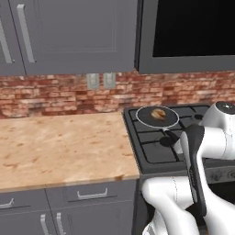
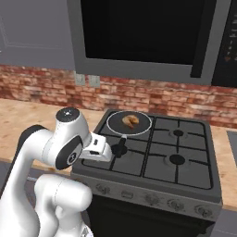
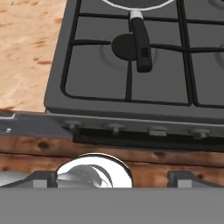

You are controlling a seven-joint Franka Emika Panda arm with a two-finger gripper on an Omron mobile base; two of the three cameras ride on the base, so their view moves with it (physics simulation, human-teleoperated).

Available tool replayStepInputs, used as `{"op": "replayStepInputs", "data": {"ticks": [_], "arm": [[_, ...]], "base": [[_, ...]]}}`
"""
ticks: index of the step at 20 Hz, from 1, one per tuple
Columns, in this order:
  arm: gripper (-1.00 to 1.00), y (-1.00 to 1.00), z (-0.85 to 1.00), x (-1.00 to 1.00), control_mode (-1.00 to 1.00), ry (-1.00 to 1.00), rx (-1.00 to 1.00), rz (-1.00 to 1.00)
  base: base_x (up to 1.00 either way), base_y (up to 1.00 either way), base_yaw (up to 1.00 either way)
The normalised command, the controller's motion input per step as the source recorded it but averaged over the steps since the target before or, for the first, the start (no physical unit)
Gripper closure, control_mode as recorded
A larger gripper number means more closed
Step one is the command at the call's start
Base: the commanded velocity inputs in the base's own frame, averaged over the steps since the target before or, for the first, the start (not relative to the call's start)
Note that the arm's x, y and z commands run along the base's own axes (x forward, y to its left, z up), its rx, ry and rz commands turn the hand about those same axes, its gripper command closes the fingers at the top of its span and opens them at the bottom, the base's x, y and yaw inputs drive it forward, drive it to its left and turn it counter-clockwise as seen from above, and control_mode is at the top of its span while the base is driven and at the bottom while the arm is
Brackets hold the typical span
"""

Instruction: Take the chicken drumsticks from the pan and place one on each plate on the dining counter.

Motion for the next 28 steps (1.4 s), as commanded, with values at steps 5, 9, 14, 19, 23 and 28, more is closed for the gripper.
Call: {"op": "replayStepInputs", "data": {"ticks": [5, 9, 14, 19, 23, 28], "arm": [[-1.00, 0.00, 0.00, 0.00, 1.00, 0.00, 0.00, 0.00], [-1.00, 0.00, 0.00, 0.00, 1.00, 0.00, 0.00, 0.00], [-1.00, 0.00, 0.00, 0.00, 1.00, 0.00, 0.00, 0.00], [-1.00, 0.00, 0.00, 0.00, 1.00, 0.00, 0.00, 0.00], [-1.00, 0.00, 0.00, 0.00, 1.00, 0.00, 0.00, 0.00], [-1.00, 0.00, 0.00, 0.00, -1.00, -0.04, 0.00, 0.00]], "base": [[0.57, 0.16, 0.00], [0.14, 0.00, 0.00], [0.00, 0.00, 0.00], [0.00, 0.00, 0.00], [0.00, 0.00, 0.00], [0.00, 0.00, 0.00]]}}
